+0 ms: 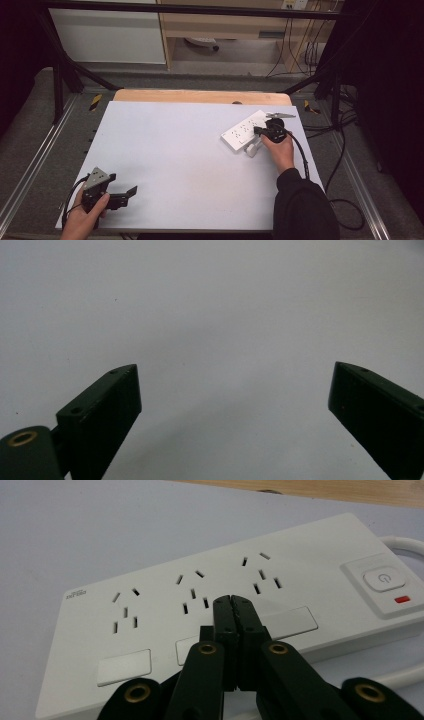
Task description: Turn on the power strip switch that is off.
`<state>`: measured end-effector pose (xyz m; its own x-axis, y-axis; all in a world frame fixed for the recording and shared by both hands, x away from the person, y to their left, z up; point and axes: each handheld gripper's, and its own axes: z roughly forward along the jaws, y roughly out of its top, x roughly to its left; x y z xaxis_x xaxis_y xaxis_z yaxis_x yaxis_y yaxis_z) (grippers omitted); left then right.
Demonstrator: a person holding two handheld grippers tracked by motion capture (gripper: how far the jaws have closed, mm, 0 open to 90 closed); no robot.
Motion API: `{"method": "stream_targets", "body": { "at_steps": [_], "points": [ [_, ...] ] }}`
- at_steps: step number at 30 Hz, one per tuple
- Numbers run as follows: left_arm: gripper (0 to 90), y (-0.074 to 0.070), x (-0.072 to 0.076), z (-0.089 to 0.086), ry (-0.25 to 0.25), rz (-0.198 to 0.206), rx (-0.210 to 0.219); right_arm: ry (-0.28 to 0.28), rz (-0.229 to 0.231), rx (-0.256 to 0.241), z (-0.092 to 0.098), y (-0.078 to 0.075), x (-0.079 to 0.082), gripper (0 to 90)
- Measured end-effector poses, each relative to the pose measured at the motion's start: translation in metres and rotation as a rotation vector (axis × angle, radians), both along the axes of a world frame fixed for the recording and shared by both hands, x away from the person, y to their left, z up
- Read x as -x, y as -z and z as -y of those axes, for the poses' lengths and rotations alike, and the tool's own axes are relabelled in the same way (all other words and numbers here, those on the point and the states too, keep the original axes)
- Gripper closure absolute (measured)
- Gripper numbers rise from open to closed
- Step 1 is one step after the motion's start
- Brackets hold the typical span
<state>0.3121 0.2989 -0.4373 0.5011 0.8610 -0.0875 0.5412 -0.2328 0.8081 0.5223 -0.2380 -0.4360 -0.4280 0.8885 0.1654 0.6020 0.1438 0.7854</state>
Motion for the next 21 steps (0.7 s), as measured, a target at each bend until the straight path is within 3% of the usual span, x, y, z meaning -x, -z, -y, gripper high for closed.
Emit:
{"method": "stream_targets", "body": {
  "at_steps": [21],
  "points": [
    [6.8,0.0001,-0.0001,0.0004,-0.002,0.001,0.0,0.009,0.007,-0.011,0.0,0.0016,0.002,90.0]
  ]
}}
